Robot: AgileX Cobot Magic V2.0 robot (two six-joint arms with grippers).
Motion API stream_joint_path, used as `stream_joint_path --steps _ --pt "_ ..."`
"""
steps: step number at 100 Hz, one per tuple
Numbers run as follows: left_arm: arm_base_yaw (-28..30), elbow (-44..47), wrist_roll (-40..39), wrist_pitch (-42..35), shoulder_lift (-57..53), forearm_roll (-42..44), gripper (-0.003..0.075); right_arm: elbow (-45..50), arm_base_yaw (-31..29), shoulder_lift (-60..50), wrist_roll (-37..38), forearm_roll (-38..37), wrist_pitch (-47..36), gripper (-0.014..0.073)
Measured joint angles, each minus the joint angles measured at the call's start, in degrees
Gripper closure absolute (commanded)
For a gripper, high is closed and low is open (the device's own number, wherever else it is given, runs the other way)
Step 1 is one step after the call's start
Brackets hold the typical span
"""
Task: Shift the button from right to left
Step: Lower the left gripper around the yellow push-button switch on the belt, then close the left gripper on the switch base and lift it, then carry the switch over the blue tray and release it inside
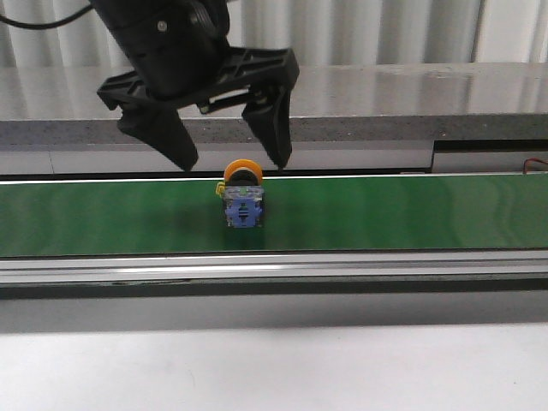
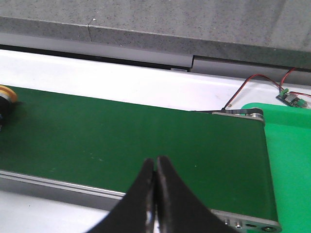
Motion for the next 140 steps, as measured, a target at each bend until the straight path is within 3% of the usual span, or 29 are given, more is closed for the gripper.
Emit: stream_joint_path --steps 21,31,38,50,60,78,104,140 --pt "0.0 0.0 -4.3 0.5 3.2 5.0 0.0054 0.0 0.0 0.0 0.0 0.0 0.0 0.0661" --pt "0.0 0.0 -4.9 0.8 4.8 5.9 0.0127 0.0 0.0 0.0 0.0 0.0 0.0 0.0661" --pt "0.0 0.0 -5.0 1.2 5.3 6.6 0.0246 0.0 0.0 0.0 0.0 0.0 0.0 0.0661" --pt "0.0 -0.1 -5.3 1.4 5.4 6.9 0.0551 0.0 0.0 0.0 0.0 0.0 0.0 0.0661" --pt "0.0 -0.3 -5.5 1.9 5.4 7.3 0.0739 0.0 0.0 0.0 0.0 0.0 0.0 0.0661" --pt "0.0 -0.4 -5.6 3.7 2.8 9.7 0.074 0.0 0.0 0.0 0.0 0.0 0.0 0.0661" --pt "2.9 -0.4 -6.6 9.8 -9.9 15.9 0.074 0.0 0.0 0.0 0.0 0.0 0.0 0.0661" --pt "20.4 9.5 -6.4 13.7 -27.2 22.1 0.074 0.0 0.0 0.0 0.0 0.0 0.0 0.0661"
